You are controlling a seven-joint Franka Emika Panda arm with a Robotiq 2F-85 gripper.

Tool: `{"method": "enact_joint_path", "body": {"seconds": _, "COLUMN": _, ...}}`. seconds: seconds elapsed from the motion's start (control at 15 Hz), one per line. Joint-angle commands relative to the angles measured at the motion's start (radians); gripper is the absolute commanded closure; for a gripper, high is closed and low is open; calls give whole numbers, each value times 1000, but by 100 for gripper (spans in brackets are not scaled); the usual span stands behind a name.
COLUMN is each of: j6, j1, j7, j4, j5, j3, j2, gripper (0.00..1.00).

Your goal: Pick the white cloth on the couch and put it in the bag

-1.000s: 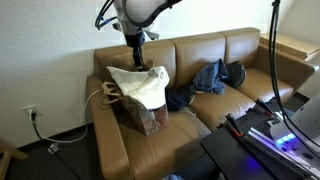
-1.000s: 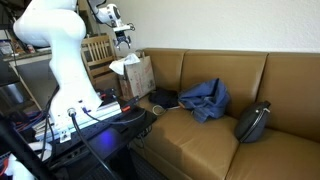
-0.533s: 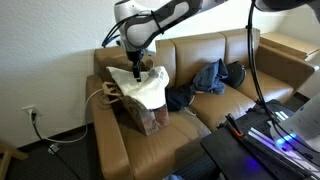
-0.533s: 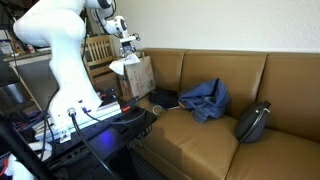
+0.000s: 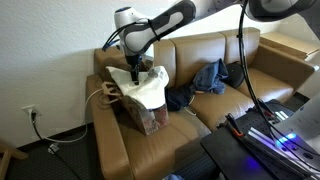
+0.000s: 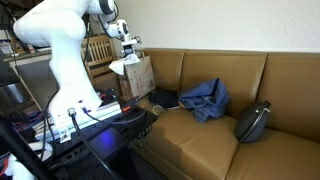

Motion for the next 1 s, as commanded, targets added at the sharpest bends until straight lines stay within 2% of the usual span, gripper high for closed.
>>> {"method": "enact_joint_path", "body": {"seconds": 0.0, "j6": 1, "j1": 0, "j7": 3, "j4": -1, "j5": 0, "j3": 1, "j2": -5, "gripper": 25}}
{"method": "enact_joint_path", "body": {"seconds": 0.07, "j6": -4, "j1": 7, "j7": 9, "j4": 1, "j5": -9, "j3": -6, "j2": -9, "gripper": 26}}
{"method": "enact_joint_path", "body": {"seconds": 0.6, "j6": -67, "j1": 37, "j7": 0, "j4": 302, "j5": -31, "j3": -100, "j2": 319, "gripper": 84}}
{"method": "enact_joint_path", "body": {"seconds": 0.67, "j6": -78, "j1": 37, "j7": 4, "j4": 323, "j5": -21, "j3": -98, "j2": 335, "gripper": 84}}
{"method": "enact_joint_path", "body": {"seconds": 0.73, "j6": -80, "j1": 36, "j7": 1, "j4": 326, "j5": -13, "j3": -93, "j2": 335, "gripper": 47}}
{"method": "enact_joint_path", "body": {"seconds": 0.8, "j6": -100, "j1": 38, "j7": -9, "j4": 340, "j5": -5, "j3": -84, "j2": 334, "gripper": 51}}
{"method": "enact_joint_path", "body": {"seconds": 0.93, "j6": -159, "j1": 39, "j7": -63, "j4": 323, "j5": 7, "j3": -46, "j2": 281, "gripper": 45}}
